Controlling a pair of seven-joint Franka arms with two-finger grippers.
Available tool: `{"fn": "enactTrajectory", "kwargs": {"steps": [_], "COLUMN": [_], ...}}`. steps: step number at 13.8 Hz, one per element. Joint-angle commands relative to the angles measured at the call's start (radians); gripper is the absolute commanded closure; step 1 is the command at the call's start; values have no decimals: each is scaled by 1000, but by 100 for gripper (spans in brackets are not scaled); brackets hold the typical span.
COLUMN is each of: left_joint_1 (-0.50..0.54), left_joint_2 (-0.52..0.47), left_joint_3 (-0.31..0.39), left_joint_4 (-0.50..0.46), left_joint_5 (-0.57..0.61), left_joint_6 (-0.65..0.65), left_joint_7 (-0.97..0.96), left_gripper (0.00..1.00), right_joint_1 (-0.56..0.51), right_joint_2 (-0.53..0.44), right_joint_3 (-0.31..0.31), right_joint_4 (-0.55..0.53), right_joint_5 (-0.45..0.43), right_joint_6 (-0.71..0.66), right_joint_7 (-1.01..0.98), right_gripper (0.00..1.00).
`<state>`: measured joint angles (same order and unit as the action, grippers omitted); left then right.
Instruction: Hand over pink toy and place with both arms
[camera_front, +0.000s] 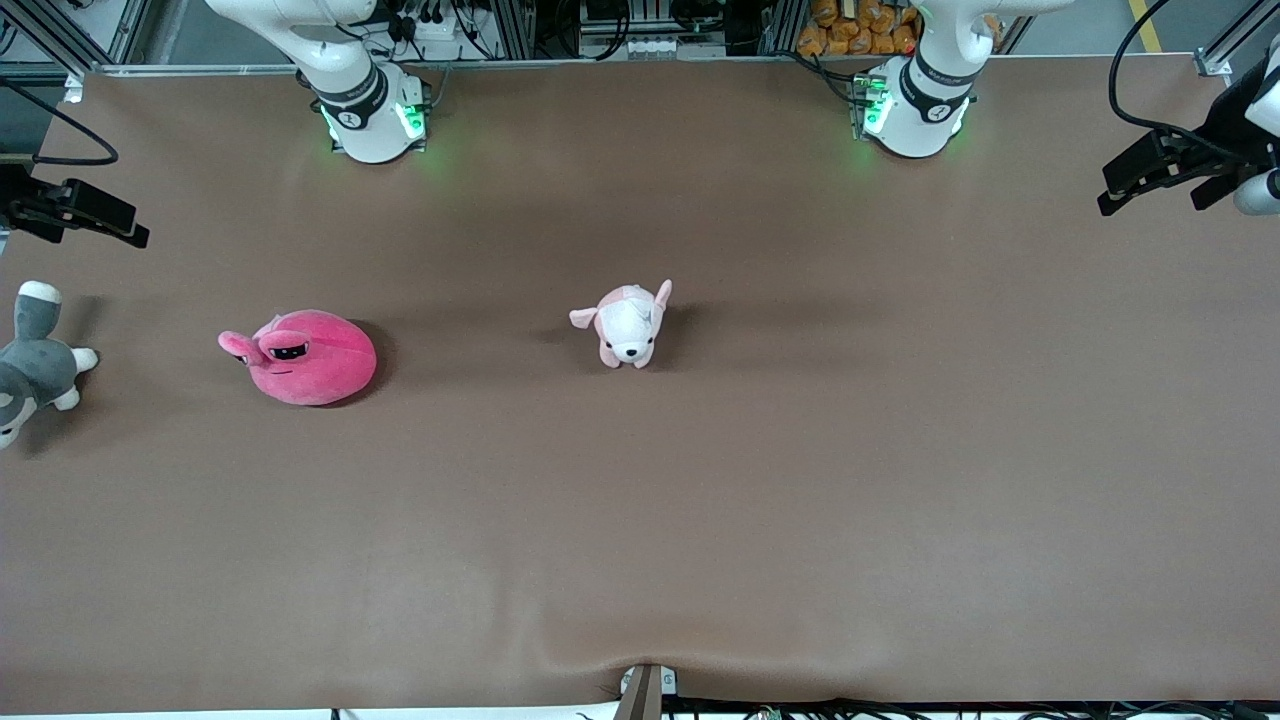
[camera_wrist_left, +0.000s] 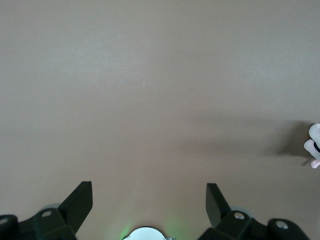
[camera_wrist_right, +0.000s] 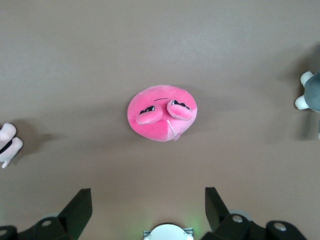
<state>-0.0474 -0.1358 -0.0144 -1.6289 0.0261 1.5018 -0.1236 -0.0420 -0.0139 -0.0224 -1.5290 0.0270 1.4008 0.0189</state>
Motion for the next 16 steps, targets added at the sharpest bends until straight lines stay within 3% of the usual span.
{"fn": "enactTrajectory", "kwargs": {"steps": [1, 16], "left_joint_1": [4, 0], "left_joint_2": [13, 24], "left_joint_3": [-1, -2], "left_joint_4": [34, 32], "left_joint_5": [5, 5], "left_joint_6": [-29, -29], "left_joint_7": [21, 19], "left_gripper": [0, 0], "right_joint_1": [27, 13], "right_joint_2": [2, 20], "right_joint_3": [1, -7], "right_joint_4": [32, 29], "right_joint_5": [-13, -16], "right_joint_6": [4, 17], "right_joint_7": [-4, 7], "right_gripper": [0, 0]}}
